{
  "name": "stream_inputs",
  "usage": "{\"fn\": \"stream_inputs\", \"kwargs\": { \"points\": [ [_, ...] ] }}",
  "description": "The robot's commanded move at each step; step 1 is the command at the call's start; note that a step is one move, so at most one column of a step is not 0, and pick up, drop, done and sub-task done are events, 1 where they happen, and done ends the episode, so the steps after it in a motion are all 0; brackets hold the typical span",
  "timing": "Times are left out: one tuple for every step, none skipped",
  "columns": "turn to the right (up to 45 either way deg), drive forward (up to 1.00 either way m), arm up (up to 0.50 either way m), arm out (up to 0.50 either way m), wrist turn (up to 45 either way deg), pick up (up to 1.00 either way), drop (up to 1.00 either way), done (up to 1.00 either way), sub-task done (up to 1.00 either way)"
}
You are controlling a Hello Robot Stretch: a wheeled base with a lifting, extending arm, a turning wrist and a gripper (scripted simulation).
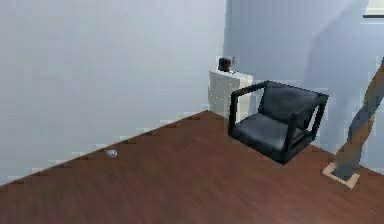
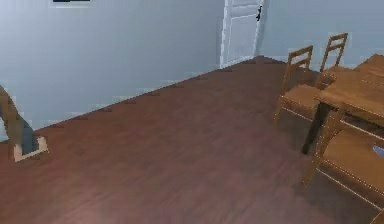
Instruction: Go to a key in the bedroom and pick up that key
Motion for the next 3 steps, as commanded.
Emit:
{"fn": "stream_inputs", "kwargs": {
  "points": [
    [0.0, 1.0, 0.0, 0.0, 0.0, 0.0, 0.0, 0.0, 0.0],
    [0.0, 0.95, 0.0, 0.0, 0.0, 0.0, 0.0, 0.0, 0.0],
    [-45.0, 0.0, 0.0, 0.0, 0.0, 0.0, 0.0, 0.0, 0.0]
  ]
}}
